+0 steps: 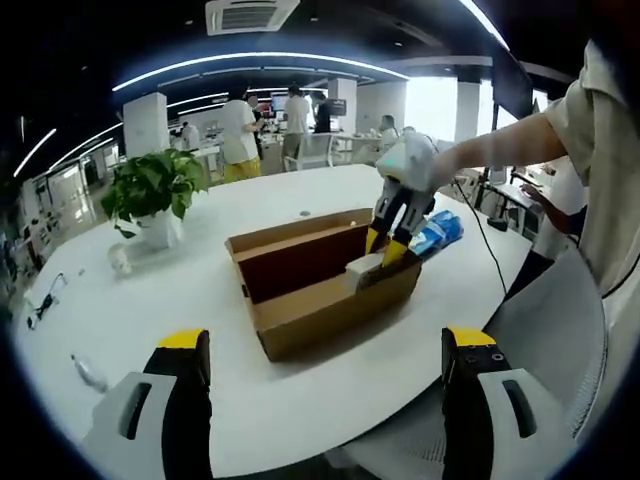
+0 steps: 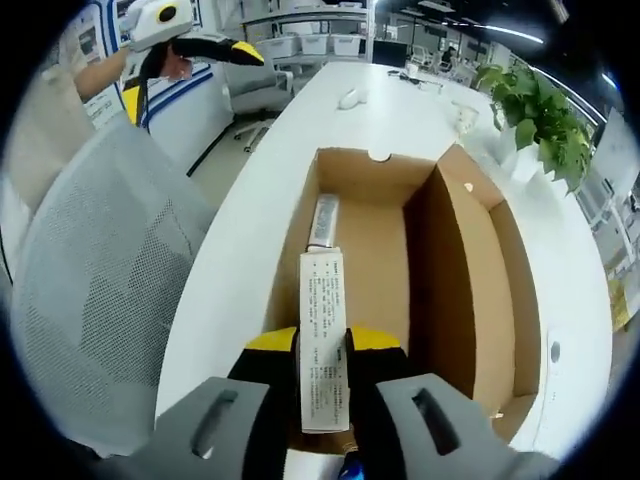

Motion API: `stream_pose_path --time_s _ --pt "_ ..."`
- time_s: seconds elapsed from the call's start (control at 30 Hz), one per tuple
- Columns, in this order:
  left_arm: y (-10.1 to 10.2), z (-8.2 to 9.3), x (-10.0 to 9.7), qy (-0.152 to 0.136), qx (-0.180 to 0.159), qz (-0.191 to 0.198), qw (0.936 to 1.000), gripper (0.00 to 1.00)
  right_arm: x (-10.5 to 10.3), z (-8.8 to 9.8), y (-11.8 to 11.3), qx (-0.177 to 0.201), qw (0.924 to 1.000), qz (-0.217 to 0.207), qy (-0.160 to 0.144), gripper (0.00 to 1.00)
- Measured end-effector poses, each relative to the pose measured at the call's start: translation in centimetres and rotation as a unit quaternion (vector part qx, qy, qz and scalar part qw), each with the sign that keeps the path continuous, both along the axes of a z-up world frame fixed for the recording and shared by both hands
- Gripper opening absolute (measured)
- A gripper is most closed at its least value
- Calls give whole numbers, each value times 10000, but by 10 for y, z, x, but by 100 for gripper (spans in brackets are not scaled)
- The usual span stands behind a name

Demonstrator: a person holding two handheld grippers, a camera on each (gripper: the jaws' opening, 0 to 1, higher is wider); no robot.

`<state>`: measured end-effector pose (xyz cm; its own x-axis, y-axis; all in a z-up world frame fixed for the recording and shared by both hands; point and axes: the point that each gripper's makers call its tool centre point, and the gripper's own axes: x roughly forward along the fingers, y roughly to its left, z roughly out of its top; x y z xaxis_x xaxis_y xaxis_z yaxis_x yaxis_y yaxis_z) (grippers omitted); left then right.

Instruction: Operate the shoe box by opening the lid, removing the specified soft item, and placing it in the target area until the item is outside and the box remains undamaged.

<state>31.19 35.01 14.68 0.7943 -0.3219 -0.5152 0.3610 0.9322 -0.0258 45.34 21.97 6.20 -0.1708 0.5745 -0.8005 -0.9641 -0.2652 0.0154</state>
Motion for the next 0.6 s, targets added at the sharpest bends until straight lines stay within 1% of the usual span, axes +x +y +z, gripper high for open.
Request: stream_pose_path --time_s 0.07,0.13,0.27,0.3,0.47,0.6 --pt "-3 1 0 -7 -24 -9 10000 100 -1 12 -2 41 10000 -1 -5 16" --pt "-5 0 0 1 -26 -17 10000 100 2 19 -2 83 10000 7 -38 16" --pt "-10 0 0 15 -34 -32 10000 100 5 44 -8 220 9997 -6 -76 15" --pt "-11 0 0 18 -31 -42 10000 100 5 51 -11 250 9997 -10 -84 15" --pt "-16 1 1 41 -26 -80 10000 100 8 73 -24 280 9994 68 -179 15" --pt "-20 1 2 63 -18 -118 9999 100 15 90 -37 314 9992 43 -244 15"
